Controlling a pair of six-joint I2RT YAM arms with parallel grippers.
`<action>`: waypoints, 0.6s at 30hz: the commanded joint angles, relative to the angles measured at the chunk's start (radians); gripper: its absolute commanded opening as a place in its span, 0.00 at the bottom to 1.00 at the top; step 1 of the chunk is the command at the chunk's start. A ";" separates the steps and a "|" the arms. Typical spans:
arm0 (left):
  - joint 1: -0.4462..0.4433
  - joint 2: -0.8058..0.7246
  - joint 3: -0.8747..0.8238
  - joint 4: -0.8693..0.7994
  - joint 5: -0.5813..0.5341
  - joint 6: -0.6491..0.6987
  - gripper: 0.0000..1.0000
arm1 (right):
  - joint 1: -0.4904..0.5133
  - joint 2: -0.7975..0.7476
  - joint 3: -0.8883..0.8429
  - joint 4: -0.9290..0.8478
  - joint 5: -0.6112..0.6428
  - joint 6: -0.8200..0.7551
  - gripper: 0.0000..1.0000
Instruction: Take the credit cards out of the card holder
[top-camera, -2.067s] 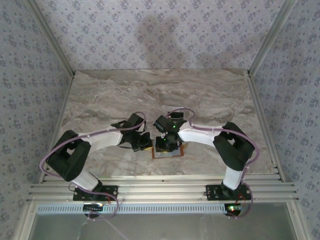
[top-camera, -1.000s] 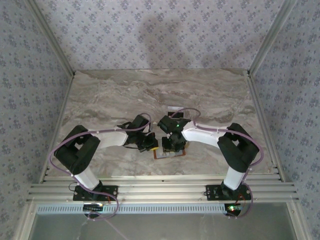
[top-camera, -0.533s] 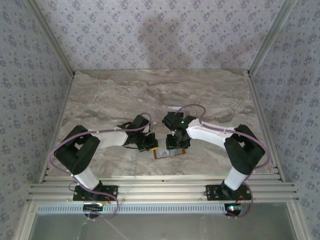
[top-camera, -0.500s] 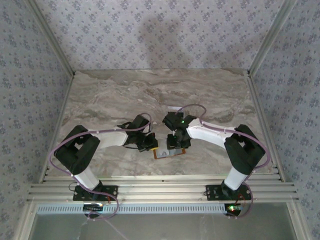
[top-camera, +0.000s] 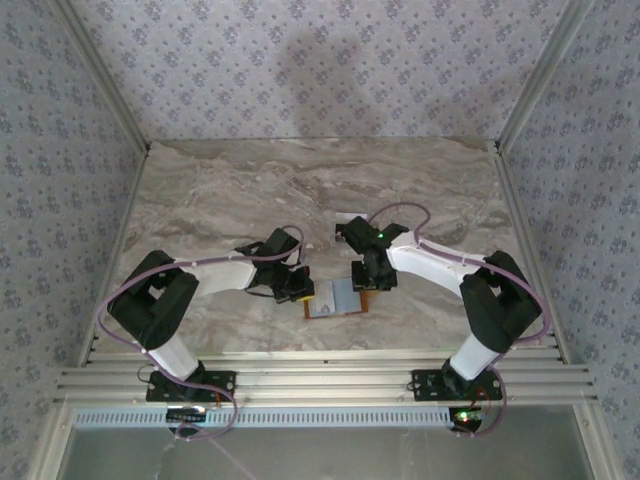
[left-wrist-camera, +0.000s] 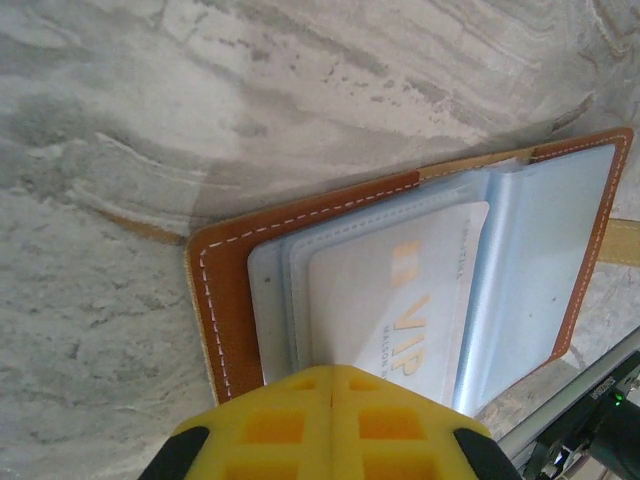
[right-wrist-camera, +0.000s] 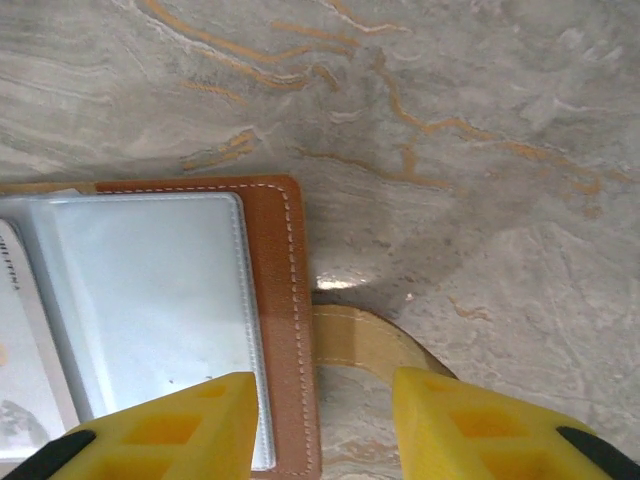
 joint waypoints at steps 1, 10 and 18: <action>0.004 -0.013 0.016 -0.094 -0.046 0.037 0.01 | -0.002 -0.048 0.001 -0.031 0.016 -0.008 0.38; 0.004 -0.017 0.040 -0.110 -0.039 0.049 0.01 | 0.002 -0.075 -0.058 0.257 -0.300 0.061 0.27; 0.004 -0.012 0.033 -0.099 -0.037 0.045 0.01 | 0.042 0.032 -0.050 0.401 -0.437 0.126 0.25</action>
